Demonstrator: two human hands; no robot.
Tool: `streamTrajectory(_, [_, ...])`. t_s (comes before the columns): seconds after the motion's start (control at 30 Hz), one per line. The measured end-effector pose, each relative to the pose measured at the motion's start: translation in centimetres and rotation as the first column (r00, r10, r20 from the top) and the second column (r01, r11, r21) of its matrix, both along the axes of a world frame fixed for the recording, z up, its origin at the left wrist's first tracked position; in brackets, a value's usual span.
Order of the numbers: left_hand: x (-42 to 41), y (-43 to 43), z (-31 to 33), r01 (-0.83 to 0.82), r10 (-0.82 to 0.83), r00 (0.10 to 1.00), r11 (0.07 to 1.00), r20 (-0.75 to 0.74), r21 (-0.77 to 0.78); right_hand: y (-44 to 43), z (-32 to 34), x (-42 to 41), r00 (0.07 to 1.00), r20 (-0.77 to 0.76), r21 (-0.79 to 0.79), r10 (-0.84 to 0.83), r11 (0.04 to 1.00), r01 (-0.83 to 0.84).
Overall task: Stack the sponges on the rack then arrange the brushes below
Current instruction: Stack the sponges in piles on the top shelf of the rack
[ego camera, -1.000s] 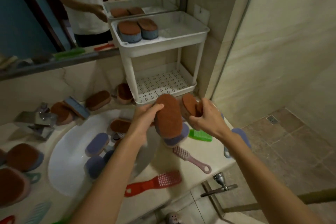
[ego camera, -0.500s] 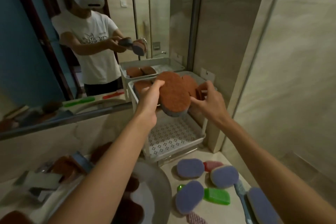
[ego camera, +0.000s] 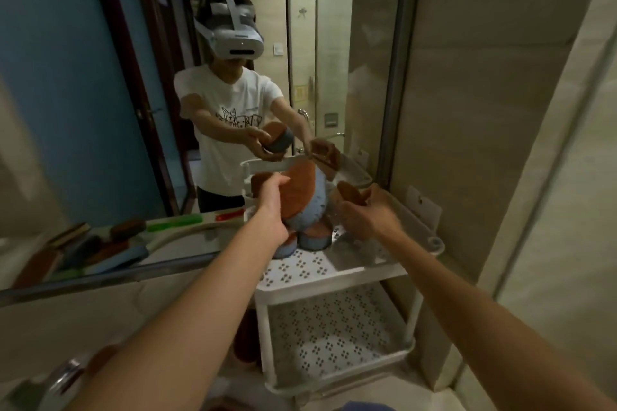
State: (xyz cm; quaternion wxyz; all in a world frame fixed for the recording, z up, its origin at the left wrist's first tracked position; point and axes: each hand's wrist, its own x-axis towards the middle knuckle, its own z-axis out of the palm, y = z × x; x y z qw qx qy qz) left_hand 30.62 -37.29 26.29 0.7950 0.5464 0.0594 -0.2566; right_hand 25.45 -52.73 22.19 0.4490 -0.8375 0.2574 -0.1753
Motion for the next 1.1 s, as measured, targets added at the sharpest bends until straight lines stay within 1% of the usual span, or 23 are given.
streamTrajectory(0.07, [0.8,-0.9,-0.9,0.016,-0.016,1.0,1.0,-0.007,0.004,-0.2,-0.3,1.3,0.999,-0.045,-0.048,0.011,0.999,-0.013])
streamTrajectory(0.13, [0.9,-1.5,-2.0,0.044,-0.044,0.999,0.999,-0.021,0.005,-0.3,-0.4,2.2,0.992,-0.127,-0.177,0.008,0.984,-0.03])
streamTrajectory(0.2, [1.2,-1.7,-2.9,0.06,-0.059,0.998,0.998,-0.037,0.009,-0.2,-0.5,2.7,0.989,-0.149,-0.254,0.002,0.966,-0.04])
streamTrajectory(0.37, [2.5,-1.0,-4.0,0.036,-0.04,0.997,0.998,-0.073,-0.061,-0.1,-1.0,3.4,0.984,-0.177,-0.376,0.001,0.924,-0.069])
streamTrajectory(0.43, [2.5,-0.8,-4.1,0.031,-0.038,0.996,0.996,-0.084,-0.078,-0.1,-1.2,3.4,0.982,-0.188,-0.389,0.016,0.917,-0.09])
streamTrajectory(0.57, [2.2,-0.7,-3.9,0.032,-0.04,0.996,0.993,-0.075,-0.111,-0.3,-1.6,2.6,0.973,-0.198,-0.338,0.12,0.923,-0.183])
streamTrajectory(0.7, [2.0,-0.5,-4.2,0.025,-0.038,0.996,0.988,-0.083,-0.15,-0.8,-1.6,1.8,0.967,-0.18,-0.315,0.179,0.921,-0.229])
streamTrajectory(0.93, [1.9,-0.7,-4.4,-0.01,-0.005,0.995,0.987,-0.095,-0.163,-1.3,-2.4,1.8,0.933,-0.31,-0.414,0.186,0.857,-0.308])
streamTrajectory(1.1, [1.9,-0.7,-4.4,-0.017,0.005,0.996,0.992,-0.093,-0.128,-0.6,-1.8,2.0,0.886,-0.437,-0.5,0.157,0.776,-0.384])
